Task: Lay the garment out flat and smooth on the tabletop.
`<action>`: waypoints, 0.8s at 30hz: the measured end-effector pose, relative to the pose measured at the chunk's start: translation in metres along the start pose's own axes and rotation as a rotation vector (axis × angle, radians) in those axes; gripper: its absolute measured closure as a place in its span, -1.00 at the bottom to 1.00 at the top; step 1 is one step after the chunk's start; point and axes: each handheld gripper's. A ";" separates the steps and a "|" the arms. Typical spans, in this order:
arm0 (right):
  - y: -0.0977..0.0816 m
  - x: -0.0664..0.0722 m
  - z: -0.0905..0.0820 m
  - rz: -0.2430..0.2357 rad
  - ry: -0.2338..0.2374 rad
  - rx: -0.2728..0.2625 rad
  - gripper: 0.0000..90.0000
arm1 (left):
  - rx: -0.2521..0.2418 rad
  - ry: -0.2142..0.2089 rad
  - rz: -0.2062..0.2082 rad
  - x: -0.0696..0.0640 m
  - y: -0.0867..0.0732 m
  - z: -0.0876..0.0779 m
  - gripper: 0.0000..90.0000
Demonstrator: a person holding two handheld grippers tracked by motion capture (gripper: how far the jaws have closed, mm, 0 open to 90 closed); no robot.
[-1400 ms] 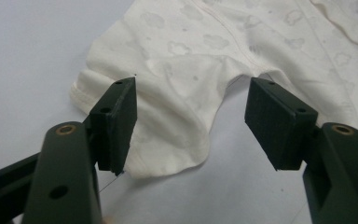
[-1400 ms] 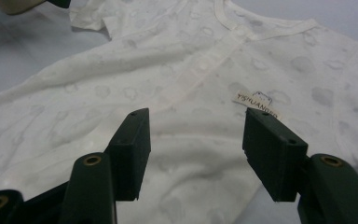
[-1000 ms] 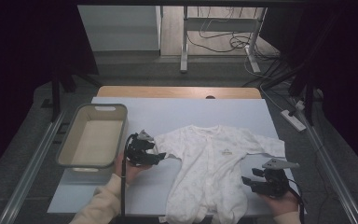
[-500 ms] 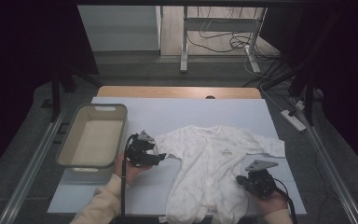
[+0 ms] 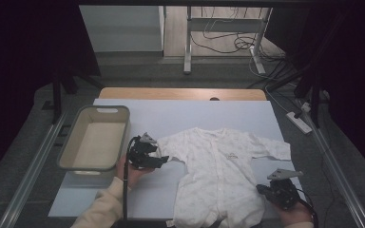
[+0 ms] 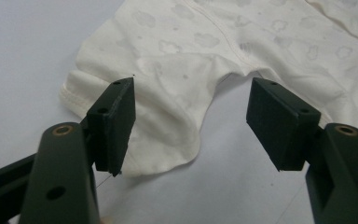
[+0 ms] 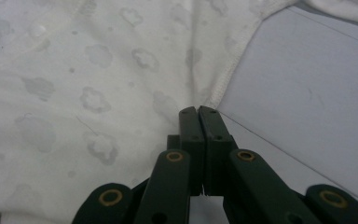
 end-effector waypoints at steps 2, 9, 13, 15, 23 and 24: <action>-0.001 -0.002 -0.002 0.011 -0.007 0.002 0.97 | -0.001 0.000 -0.003 0.000 0.000 0.001 -0.26; 0.001 -0.003 -0.002 0.011 -0.009 -0.045 0.65 | 0.006 -0.001 0.001 0.000 0.000 0.002 -0.26; 0.008 0.000 0.000 0.034 0.032 -0.132 0.22 | 0.007 -0.001 0.001 -0.001 0.000 0.002 -0.27; 0.014 0.003 0.003 0.036 0.061 -0.162 0.14 | 0.007 0.000 0.000 0.000 0.000 0.002 -0.27; 0.039 0.019 0.029 -0.017 0.182 -0.230 0.02 | 0.007 0.003 -0.002 -0.001 -0.001 0.003 -0.27; 0.041 0.020 0.032 -0.024 0.194 -0.235 0.01 | 0.007 0.003 -0.003 -0.001 -0.001 0.003 -0.27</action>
Point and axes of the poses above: each handheld gripper's, and its own axes: z roughly forward along the jaws, y roughly out of its top, x roughly to its left, and after that the axes turned 15 degrees about -x, right-handed
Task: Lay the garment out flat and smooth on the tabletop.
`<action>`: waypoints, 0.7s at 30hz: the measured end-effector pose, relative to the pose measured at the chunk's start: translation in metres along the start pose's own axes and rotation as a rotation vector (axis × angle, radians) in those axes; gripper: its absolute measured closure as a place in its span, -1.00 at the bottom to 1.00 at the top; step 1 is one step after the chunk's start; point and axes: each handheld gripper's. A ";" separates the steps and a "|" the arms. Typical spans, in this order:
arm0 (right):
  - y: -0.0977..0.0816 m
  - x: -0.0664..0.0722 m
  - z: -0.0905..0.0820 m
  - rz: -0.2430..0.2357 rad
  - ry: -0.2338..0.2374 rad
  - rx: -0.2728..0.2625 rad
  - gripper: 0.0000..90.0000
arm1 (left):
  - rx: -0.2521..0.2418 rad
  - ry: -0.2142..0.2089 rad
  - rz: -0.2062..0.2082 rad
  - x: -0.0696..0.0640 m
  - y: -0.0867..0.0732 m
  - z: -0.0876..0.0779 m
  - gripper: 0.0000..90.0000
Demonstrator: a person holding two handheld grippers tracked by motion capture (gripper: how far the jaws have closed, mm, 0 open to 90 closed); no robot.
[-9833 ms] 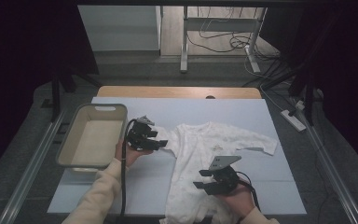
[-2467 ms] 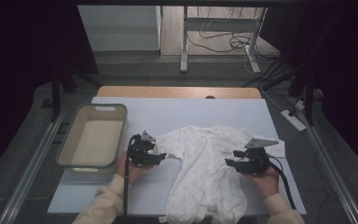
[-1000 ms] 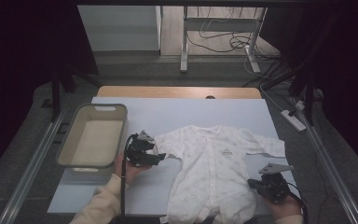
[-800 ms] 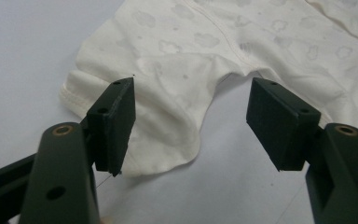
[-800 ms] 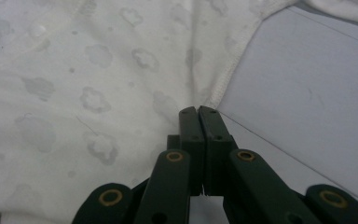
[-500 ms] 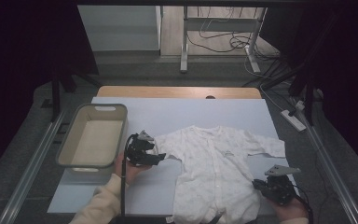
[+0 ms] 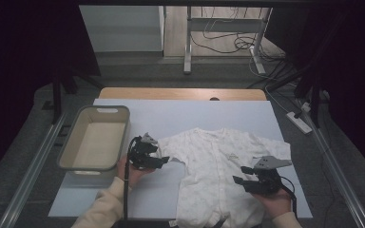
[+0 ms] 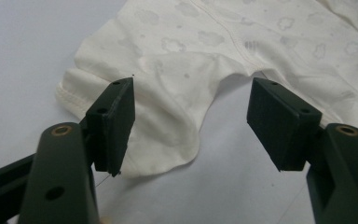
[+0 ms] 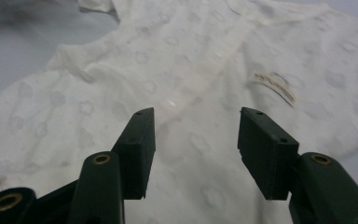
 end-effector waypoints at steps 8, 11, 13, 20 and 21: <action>0.009 0.000 0.027 -0.017 0.061 -0.024 -0.02 | 0.002 0.000 0.002 0.000 0.000 0.000 -0.27; 0.010 -0.001 0.034 -0.016 0.078 -0.019 -0.04 | 0.004 0.002 0.000 0.001 -0.001 0.000 -0.28; 0.010 -0.001 0.034 -0.018 0.081 -0.019 -0.05 | 0.006 0.003 0.001 0.001 -0.001 0.000 -0.28; 0.005 -0.002 0.025 -0.030 0.075 -0.014 -0.06 | 0.010 0.008 0.003 0.000 -0.001 0.001 -0.29; 0.004 -0.002 0.024 -0.029 0.077 -0.011 -0.06 | 0.011 0.008 0.002 0.000 -0.001 0.002 -0.29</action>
Point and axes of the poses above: each handheld gripper's, and its own axes: z roughly forward along the jaws, y roughly out of its top, x roughly to its left, and after that the axes turned 15 degrees about -x, right-handed
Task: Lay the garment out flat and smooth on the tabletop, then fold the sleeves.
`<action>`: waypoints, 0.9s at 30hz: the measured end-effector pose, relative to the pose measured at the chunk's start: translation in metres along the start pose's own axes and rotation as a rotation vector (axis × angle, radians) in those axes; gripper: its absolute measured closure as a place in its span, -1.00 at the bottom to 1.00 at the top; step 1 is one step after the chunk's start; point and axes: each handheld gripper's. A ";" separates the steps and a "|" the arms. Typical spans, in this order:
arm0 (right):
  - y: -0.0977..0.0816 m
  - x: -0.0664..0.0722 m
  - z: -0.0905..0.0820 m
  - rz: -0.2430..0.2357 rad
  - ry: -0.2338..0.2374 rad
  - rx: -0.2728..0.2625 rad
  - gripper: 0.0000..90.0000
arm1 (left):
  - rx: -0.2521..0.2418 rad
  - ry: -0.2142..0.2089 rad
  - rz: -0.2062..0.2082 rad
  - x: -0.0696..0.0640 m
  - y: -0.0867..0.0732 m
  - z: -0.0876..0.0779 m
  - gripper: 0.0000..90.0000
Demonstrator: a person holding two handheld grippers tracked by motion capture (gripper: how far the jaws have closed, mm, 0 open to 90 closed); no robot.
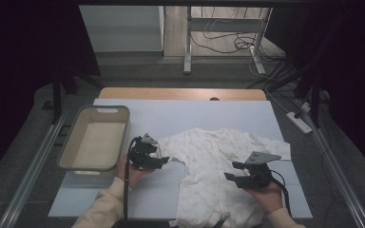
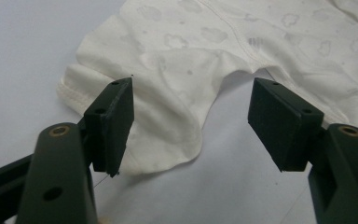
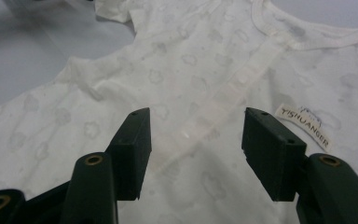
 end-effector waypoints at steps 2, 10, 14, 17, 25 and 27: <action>-0.002 0.000 -0.001 -0.005 0.000 0.005 -0.06 | 0.000 0.001 -0.003 0.000 0.000 0.001 -0.29; -0.003 0.001 -0.003 -0.005 -0.003 0.012 -0.06 | 0.000 0.005 -0.006 0.003 -0.001 0.001 -0.29; -0.003 0.001 -0.002 -0.009 0.000 0.018 -0.06 | 0.005 0.007 -0.007 0.003 0.000 0.003 -0.29; -0.003 0.001 -0.002 -0.013 0.000 0.020 -0.06 | 0.009 0.007 -0.004 0.003 0.001 0.006 -0.29; -0.004 0.001 -0.003 -0.013 -0.005 0.022 -0.06 | 0.023 0.028 -0.012 0.008 0.001 0.015 -0.31; -0.004 0.001 -0.003 -0.017 -0.003 0.019 -0.06 | 0.025 0.037 -0.014 0.009 0.001 0.016 -0.32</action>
Point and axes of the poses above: each handheld gripper's, and its own axes: z roughly forward along the jaws, y roughly out of its top, x roughly to its left, and after that the axes turned 15 degrees about -x, right-handed
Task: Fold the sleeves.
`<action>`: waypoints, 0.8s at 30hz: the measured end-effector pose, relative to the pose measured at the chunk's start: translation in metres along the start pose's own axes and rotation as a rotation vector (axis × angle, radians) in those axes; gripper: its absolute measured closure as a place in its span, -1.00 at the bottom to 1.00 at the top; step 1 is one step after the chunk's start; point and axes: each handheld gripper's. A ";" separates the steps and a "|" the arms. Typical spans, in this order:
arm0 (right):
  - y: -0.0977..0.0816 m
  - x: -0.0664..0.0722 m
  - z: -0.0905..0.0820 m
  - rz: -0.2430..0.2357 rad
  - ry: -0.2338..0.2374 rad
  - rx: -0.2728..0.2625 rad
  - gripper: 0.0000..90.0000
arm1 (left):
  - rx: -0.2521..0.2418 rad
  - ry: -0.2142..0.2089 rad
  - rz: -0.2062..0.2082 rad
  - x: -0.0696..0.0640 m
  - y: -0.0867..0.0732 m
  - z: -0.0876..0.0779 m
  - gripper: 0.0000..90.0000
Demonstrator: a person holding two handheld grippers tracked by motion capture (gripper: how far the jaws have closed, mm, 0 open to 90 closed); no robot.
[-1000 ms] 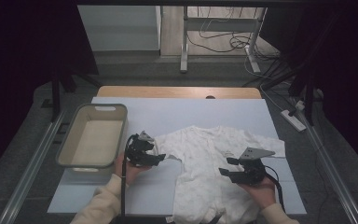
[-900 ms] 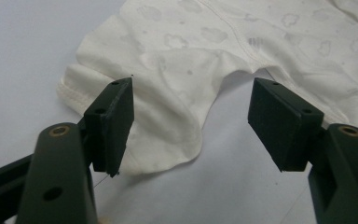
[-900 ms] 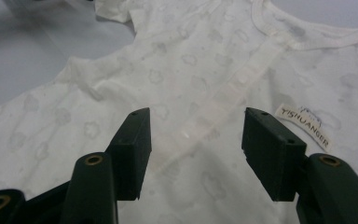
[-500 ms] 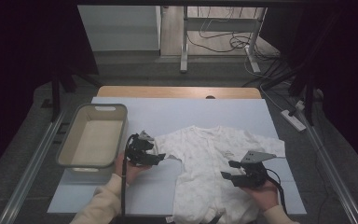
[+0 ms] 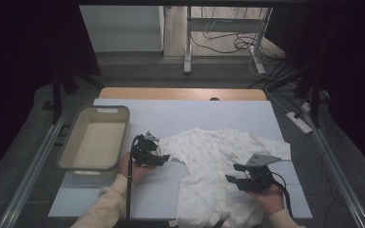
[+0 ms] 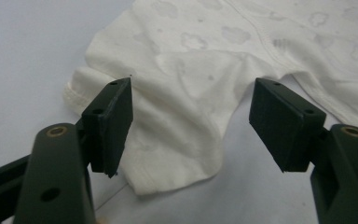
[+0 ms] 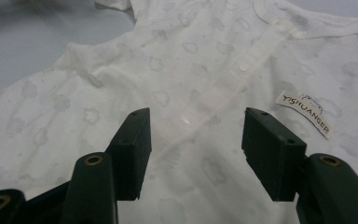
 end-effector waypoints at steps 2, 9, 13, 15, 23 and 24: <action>0.000 0.000 0.000 0.002 0.001 0.003 -0.06 | 0.005 0.004 0.000 0.001 0.000 0.002 -0.33; 0.000 -0.001 -0.001 0.002 -0.006 -0.004 -0.06 | 0.032 0.020 -0.005 0.004 -0.002 0.010 -0.36; -0.001 -0.001 -0.001 0.003 -0.008 0.004 -0.06 | 0.043 0.033 0.002 0.006 -0.004 0.012 -0.35; -0.001 -0.001 -0.001 0.002 -0.008 0.005 -0.06 | 0.040 0.038 0.003 0.006 -0.004 0.012 -0.30; -0.001 -0.002 -0.002 -0.003 -0.011 0.007 -0.06 | 0.037 0.010 0.018 0.005 -0.006 0.011 0.82; -0.001 -0.002 -0.003 -0.001 -0.014 0.004 -0.06 | 0.037 0.007 0.018 0.004 -0.005 0.012 0.88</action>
Point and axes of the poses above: each handheld gripper's, and its own axes: z roughly forward along the jaws, y roughly out of its top, x roughly to its left, and after that the axes turned 15 degrees about -x, right-handed
